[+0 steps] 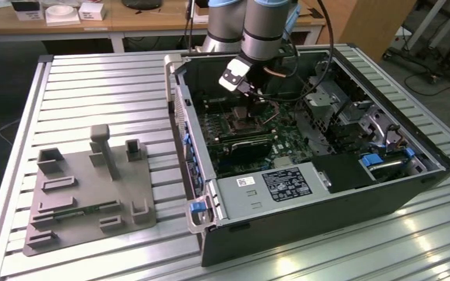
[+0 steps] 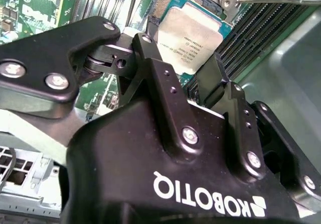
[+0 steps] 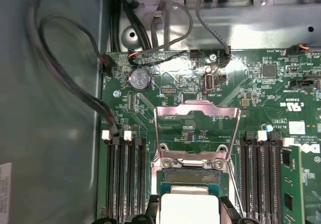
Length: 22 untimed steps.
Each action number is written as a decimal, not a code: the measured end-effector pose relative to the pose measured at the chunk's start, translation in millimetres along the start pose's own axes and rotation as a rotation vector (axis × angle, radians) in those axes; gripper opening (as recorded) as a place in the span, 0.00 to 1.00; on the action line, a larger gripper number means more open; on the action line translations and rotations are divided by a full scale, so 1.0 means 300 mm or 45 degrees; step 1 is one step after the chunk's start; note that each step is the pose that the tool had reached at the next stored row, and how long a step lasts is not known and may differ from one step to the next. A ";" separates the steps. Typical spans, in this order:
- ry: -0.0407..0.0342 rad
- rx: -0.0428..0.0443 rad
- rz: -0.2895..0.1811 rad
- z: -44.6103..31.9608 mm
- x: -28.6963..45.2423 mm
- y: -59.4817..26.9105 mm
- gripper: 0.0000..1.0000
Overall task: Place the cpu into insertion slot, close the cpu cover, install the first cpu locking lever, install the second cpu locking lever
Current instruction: 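Place the cpu into insertion slot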
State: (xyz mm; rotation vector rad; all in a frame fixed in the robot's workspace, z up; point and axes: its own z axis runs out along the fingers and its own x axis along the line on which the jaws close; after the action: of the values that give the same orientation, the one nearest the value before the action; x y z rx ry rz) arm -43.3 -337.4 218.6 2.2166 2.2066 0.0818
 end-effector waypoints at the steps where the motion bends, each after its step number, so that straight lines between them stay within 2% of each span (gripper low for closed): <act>1: 0.0028 0.001 0.000 0.002 0.000 0.000 0.54; 4: 0.0101 0.002 -0.001 0.005 0.000 0.000 0.54; 16: 0.0104 0.003 -0.001 0.008 0.000 0.000 0.54; 22: 0.0105 0.003 -0.001 0.029 -0.001 -0.001 0.54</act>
State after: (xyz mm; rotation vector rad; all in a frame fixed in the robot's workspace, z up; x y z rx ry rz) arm -43.3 -337.4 209.9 2.2209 2.2125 0.0887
